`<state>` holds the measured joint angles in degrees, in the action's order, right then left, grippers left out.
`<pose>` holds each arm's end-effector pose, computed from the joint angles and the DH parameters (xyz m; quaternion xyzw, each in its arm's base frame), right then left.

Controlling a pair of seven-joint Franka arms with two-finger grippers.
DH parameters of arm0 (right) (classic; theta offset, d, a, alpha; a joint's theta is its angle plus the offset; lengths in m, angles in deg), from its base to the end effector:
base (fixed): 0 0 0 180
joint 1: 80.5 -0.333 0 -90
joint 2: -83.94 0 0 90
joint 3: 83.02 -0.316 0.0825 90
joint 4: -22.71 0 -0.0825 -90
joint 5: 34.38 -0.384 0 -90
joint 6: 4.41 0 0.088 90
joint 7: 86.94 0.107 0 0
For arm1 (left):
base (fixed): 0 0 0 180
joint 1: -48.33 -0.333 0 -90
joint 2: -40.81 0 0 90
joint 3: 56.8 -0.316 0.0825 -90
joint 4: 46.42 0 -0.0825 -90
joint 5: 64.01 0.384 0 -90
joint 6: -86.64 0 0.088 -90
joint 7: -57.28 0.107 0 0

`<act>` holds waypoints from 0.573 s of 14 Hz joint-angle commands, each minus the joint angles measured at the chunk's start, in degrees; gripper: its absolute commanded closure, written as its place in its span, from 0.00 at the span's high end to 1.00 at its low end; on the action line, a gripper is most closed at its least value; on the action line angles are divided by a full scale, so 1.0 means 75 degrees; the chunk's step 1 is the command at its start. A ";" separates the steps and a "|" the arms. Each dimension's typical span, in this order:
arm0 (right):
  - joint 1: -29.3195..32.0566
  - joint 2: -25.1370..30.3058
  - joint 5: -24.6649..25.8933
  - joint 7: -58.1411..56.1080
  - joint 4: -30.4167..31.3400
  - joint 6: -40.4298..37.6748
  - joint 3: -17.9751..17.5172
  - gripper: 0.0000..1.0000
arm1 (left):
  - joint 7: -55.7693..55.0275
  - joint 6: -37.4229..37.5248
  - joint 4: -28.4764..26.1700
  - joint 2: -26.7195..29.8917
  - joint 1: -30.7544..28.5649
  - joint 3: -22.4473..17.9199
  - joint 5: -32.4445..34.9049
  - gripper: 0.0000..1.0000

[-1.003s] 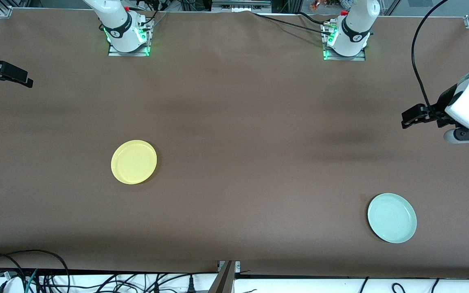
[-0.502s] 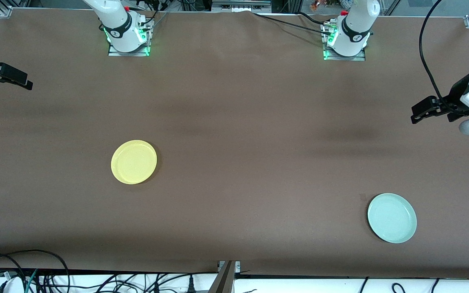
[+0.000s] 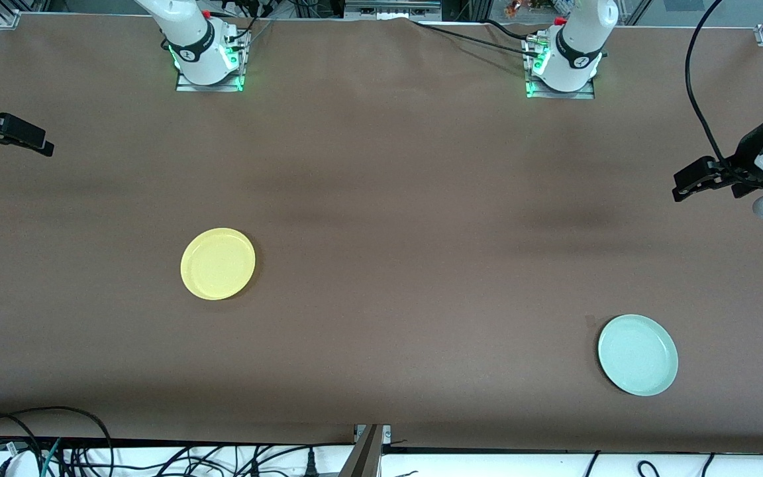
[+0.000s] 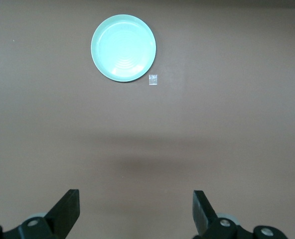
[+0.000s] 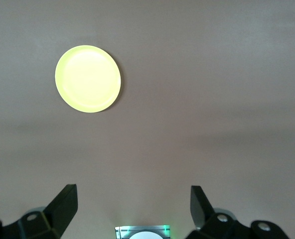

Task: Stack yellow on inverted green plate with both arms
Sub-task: 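Move the left gripper toward the pale green plate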

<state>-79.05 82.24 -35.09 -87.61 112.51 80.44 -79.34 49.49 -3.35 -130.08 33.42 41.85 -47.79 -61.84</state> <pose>0.5508 -0.0475 0.6024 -0.9976 0.0387 0.0576 0.0082 0.5934 -0.0159 0.6035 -0.9989 -0.0463 0.0076 0.0096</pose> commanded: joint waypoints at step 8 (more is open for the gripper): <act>0.0017 -0.0019 0.0071 0.0031 -0.0067 0.0090 -0.0022 1.00 | 0.0125 -0.0012 -0.0013 -0.0804 -0.0272 -0.0006 0.0085 1.00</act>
<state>-79.05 82.08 -35.08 -87.61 112.51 81.00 -79.29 49.49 -3.17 -130.91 31.78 41.14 -47.91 -61.75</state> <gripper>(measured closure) 0.000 0.000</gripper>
